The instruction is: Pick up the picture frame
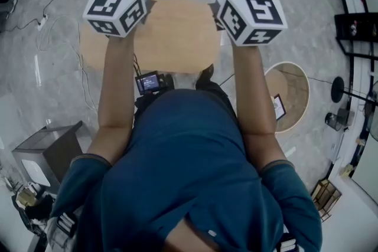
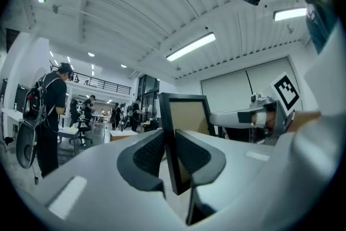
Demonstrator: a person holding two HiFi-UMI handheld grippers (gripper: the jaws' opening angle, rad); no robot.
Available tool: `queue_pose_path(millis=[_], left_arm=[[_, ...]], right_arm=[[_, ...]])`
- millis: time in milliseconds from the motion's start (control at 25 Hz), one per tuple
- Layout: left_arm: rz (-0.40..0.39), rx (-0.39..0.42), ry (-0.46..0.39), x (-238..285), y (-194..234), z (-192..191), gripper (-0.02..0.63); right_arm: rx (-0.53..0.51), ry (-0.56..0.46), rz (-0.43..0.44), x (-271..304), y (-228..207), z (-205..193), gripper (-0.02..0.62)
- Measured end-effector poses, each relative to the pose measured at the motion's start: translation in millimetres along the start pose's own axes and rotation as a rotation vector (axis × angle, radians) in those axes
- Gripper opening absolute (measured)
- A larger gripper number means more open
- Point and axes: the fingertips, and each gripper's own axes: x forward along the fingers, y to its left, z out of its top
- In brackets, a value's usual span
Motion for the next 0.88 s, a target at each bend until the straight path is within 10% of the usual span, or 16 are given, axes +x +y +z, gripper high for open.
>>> queue_pose_path(millis=[880], left_arm=[[0.013, 0.085, -0.101, -53.2, -13.2, 47.8, 0.061]], right_arm=[[-0.11, -0.057, 0.039, -25.0, 46.5, 42.7, 0.064]])
